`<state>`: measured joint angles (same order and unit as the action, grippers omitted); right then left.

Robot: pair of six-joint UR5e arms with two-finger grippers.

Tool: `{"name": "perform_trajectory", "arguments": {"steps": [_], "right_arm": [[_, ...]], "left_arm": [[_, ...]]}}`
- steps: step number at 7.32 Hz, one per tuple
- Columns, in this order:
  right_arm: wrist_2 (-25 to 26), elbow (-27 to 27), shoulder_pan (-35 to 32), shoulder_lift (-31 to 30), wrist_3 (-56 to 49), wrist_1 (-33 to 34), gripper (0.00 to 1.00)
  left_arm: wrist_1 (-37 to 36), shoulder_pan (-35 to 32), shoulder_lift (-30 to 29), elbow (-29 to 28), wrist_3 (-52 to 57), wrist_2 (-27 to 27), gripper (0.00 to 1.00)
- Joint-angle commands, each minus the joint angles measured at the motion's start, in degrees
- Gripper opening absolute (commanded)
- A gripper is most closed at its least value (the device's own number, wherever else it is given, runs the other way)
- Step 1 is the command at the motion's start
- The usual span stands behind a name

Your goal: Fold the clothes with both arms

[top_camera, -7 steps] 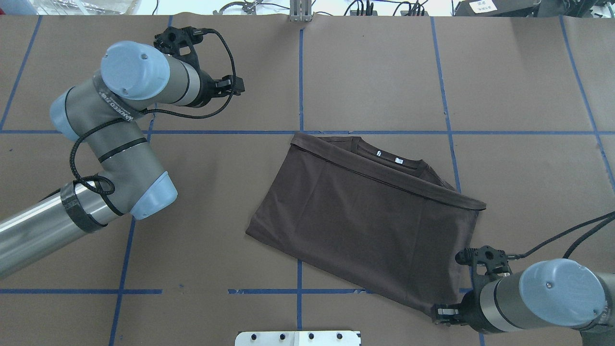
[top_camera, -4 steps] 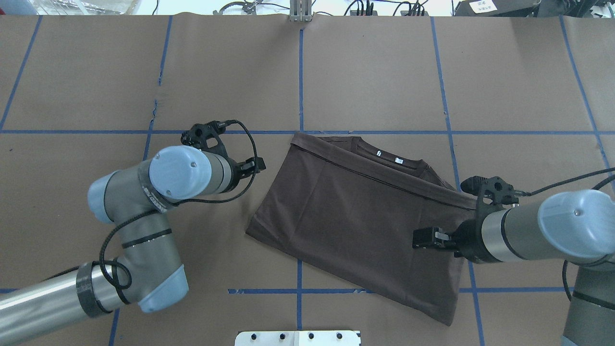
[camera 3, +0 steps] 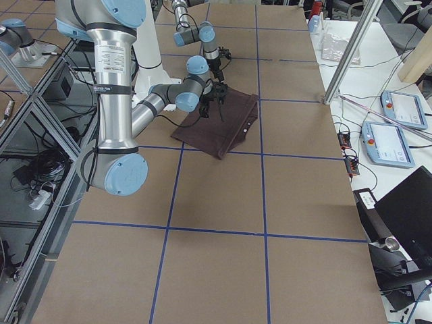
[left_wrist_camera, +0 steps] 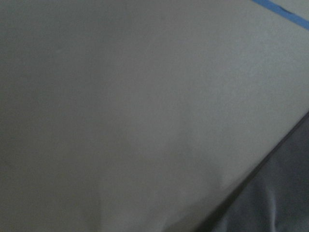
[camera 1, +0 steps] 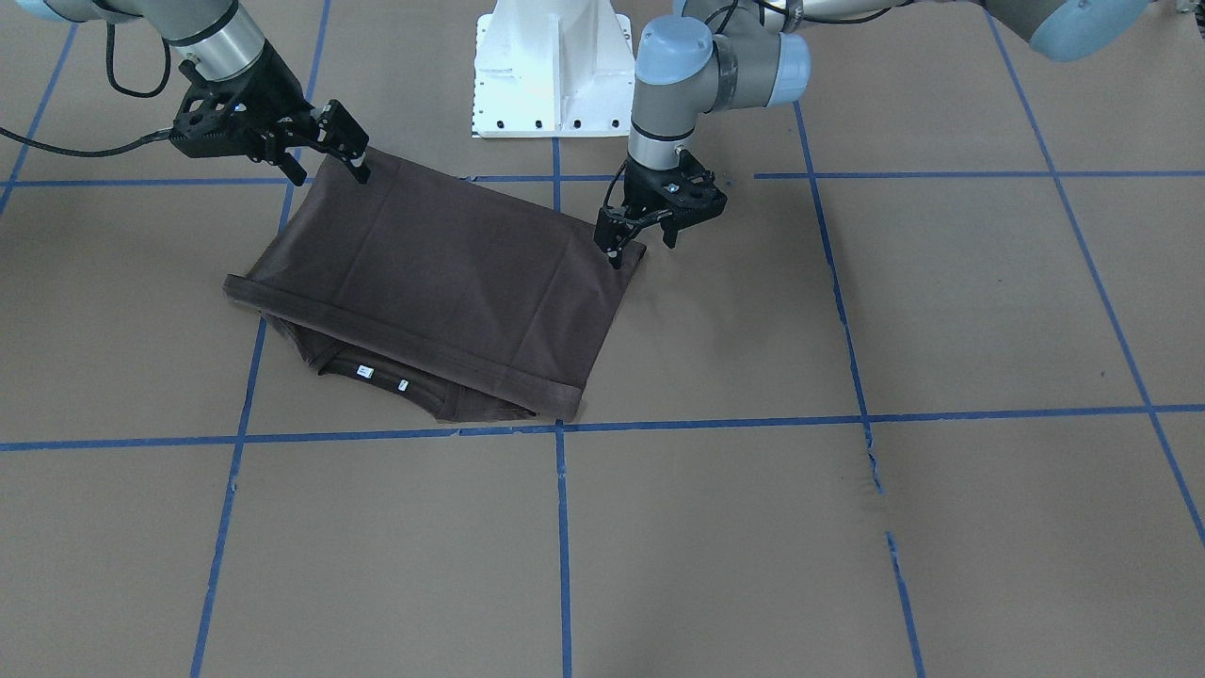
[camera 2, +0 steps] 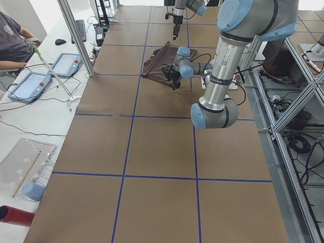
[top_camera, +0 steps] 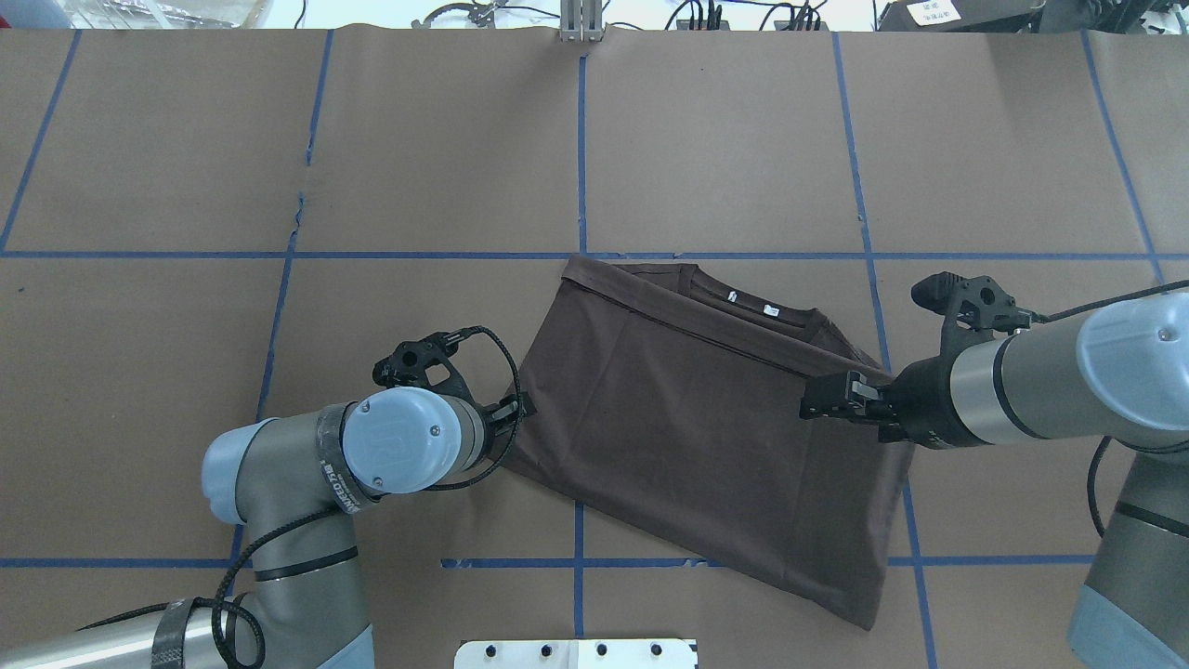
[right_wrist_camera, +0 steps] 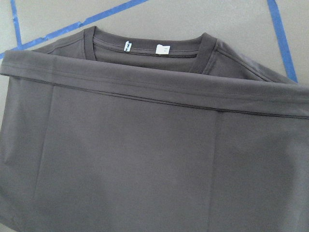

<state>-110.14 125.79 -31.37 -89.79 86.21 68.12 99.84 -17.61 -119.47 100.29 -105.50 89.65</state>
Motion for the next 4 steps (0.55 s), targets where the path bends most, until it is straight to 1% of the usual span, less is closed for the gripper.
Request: {"name": "perform_trajectory", "arguments": {"steps": [1, 3, 4], "right_arm": [[-0.1, -0.3, -0.6, 0.1, 0.0, 0.0, 1.0], [-0.2, -0.3, -0.9, 0.1, 0.0, 0.0, 1.0], [-0.2, -0.3, -0.9, 0.1, 0.0, 0.0, 1.0]], "left_arm": [[-0.2, 0.7, -0.3, 0.0, -0.9, -0.3, 0.92], [-0.2, 0.9, -0.4, 0.0, -2.1, -0.3, 0.37], [-0.2, 1.3, -0.3, 0.0, -2.3, -0.3, 0.28]]}}
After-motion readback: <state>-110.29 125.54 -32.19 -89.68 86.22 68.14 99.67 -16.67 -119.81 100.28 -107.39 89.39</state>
